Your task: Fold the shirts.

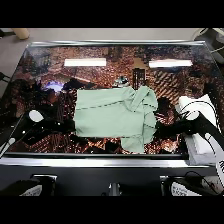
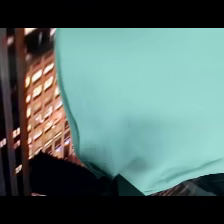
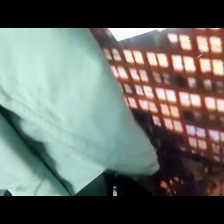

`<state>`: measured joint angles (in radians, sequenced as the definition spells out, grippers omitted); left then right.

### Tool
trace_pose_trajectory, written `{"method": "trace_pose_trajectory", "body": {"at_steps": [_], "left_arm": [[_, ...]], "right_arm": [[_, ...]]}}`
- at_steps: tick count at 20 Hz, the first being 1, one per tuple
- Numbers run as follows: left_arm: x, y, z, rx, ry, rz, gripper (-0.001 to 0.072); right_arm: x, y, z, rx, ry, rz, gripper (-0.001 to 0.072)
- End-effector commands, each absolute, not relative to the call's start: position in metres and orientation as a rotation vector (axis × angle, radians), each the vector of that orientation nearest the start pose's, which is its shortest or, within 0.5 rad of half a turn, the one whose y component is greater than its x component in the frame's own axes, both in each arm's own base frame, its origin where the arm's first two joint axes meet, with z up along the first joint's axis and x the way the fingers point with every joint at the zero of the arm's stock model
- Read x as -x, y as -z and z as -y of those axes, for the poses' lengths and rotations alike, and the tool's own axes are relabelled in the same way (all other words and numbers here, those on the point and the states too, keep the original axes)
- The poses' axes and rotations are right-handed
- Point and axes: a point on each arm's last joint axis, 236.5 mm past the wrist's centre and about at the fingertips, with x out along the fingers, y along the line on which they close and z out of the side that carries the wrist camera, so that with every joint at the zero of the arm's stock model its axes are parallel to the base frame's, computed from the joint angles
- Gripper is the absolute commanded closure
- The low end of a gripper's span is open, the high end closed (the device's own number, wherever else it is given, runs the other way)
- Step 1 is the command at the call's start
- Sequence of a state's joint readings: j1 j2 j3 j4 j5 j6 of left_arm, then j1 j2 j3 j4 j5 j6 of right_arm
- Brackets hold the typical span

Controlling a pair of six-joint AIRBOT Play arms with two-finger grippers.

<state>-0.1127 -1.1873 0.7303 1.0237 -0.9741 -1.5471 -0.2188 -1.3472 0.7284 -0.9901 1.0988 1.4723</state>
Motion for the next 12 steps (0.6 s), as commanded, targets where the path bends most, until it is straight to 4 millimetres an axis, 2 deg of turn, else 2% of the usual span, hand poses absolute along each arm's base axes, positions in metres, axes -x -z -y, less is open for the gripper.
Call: {"method": "trace_pose_trajectory", "body": {"at_steps": [1,2,3,4,5,6,7,8,9,10,11,12], "left_arm": [[-0.326,-0.001,0.131,0.405,0.304,-1.21,0.0684],[-0.343,-0.049,0.125,0.35,0.316,-1.076,0.0684],[-0.358,-0.114,0.116,0.289,0.316,-0.903,0.0684],[-0.365,-0.194,0.102,0.247,0.29,-0.704,0.0684],[-0.36,-0.275,0.084,0.226,0.249,-0.505,0.0684],[-0.341,-0.355,0.061,0.21,0.192,-0.303,0.0684],[-0.308,-0.432,0.036,0.212,0.124,-0.099,0.0684],[-0.267,-0.49,0.016,0.225,0.071,0.064,0.0683],[-0.231,-0.526,0.007,0.233,0.049,0.172,0.0683],[-0.202,-0.548,0.005,0.234,0.051,0.245,0.0684],[-0.184,-0.557,0.007,0.24,0.065,0.28,0.0684],[-0.175,-0.559,0.009,0.247,0.079,0.29,0.0684]], "right_arm": [[-0.319,0.058,-0.056,-0.683,-0.173,-1.433,0.0697],[-0.342,0.012,-0.052,-0.603,-0.229,-1.311,0.0697],[-0.363,-0.046,-0.048,-0.52,-0.271,-1.165,0.0697],[-0.378,-0.124,-0.045,-0.423,-0.299,-0.977,0.0696],[-0.38,-0.206,-0.041,-0.315,-0.31,-0.779,0.0696],[-0.365,-0.296,-0.036,-0.198,-0.284,-0.562,0.0696],[-0.337,-0.372,-0.029,-0.094,-0.231,-0.368,0.0696],[-0.297,-0.442,-0.022,-0.008,-0.158,-0.175,0.0696],[-0.259,-0.49,-0.016,0.034,-0.091,-0.03,0.0696],[-0.225,-0.522,-0.012,0.045,-0.039,0.079,0.0696],[-0.204,-0.535,-0.01,0.035,-0.012,0.133,0.0696],[-0.193,-0.537,-0.011,0.008,-0.005,0.145,0.0696]]}}
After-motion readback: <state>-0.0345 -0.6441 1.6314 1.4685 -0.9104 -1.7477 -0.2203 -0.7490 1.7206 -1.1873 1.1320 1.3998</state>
